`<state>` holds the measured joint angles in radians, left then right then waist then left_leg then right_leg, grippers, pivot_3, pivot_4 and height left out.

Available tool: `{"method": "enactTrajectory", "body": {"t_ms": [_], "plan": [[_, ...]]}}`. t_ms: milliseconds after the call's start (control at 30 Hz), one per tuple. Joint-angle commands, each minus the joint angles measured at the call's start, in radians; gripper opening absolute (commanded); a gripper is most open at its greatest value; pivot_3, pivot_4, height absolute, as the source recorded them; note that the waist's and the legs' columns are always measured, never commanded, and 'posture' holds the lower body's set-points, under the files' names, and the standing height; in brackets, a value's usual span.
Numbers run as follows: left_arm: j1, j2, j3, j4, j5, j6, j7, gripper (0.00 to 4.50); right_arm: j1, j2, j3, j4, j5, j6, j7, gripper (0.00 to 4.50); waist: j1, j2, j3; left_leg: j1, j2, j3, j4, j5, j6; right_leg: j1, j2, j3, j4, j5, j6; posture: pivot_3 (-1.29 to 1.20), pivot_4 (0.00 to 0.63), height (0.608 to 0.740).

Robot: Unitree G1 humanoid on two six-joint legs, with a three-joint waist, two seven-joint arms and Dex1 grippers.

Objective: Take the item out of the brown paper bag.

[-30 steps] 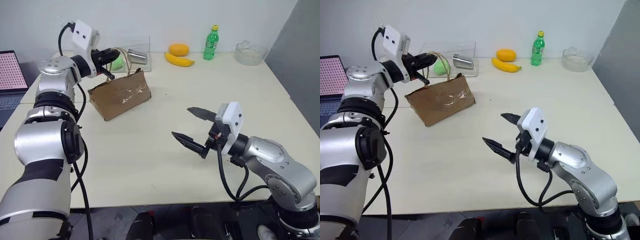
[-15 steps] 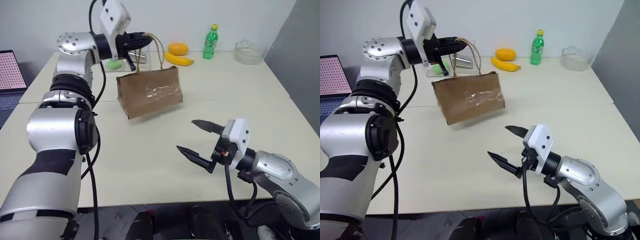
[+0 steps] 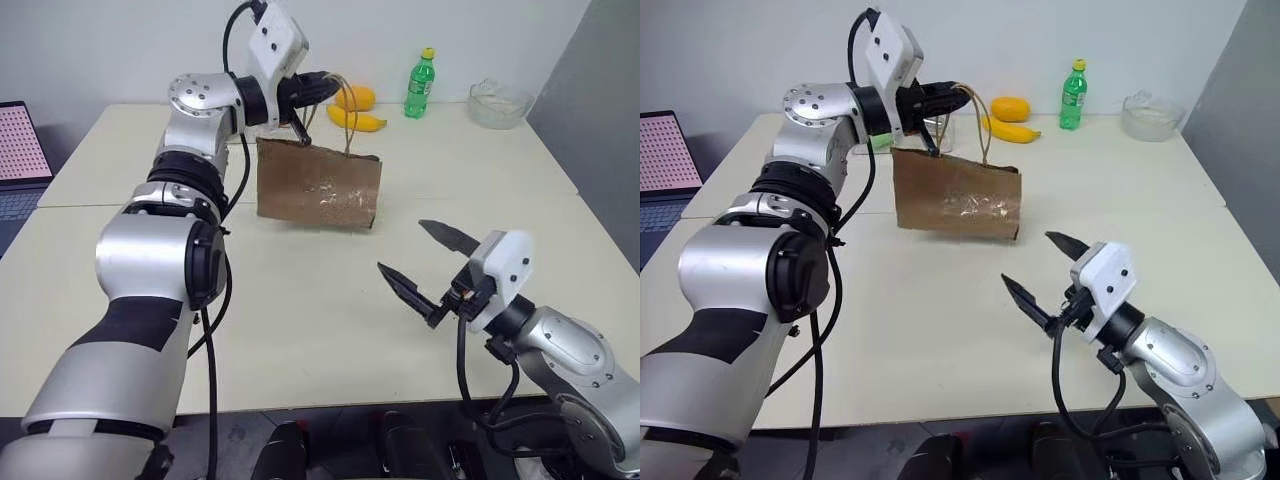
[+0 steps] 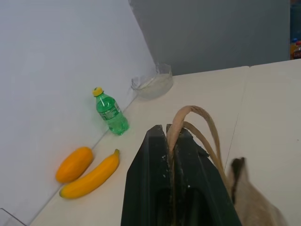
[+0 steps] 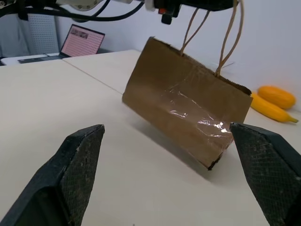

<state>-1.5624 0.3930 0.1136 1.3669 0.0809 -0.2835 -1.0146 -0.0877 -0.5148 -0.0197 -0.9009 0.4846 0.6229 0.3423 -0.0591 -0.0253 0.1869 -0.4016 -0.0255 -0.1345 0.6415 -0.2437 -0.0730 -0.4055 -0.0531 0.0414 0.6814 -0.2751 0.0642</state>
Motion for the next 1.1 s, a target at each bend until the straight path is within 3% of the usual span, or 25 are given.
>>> {"method": "enactTrajectory", "body": {"t_ms": [33,1100], "plan": [[-0.025,0.007,0.02,-0.026,-0.016,-0.003,0.012,0.02,0.005,0.002,-0.028,-0.05,0.002,0.001,-0.021,4.5,0.0,0.0,0.0,0.0,0.0,0.0,0.0,0.0,0.0,0.0,0.0,0.0,0.0,0.0,0.0,0.0,0.15,0.74],[0.047,-0.012,-0.036,-0.029,0.048,-0.078,0.035,0.02,0.012,-0.014,0.005,-0.064,0.006,0.058,-0.041,4.5,0.001,0.0,0.0,0.0,-0.001,0.0,0.002,0.0,0.0,0.001,0.0,0.0,0.001,0.0,0.0,0.0,0.15,0.74]]}}
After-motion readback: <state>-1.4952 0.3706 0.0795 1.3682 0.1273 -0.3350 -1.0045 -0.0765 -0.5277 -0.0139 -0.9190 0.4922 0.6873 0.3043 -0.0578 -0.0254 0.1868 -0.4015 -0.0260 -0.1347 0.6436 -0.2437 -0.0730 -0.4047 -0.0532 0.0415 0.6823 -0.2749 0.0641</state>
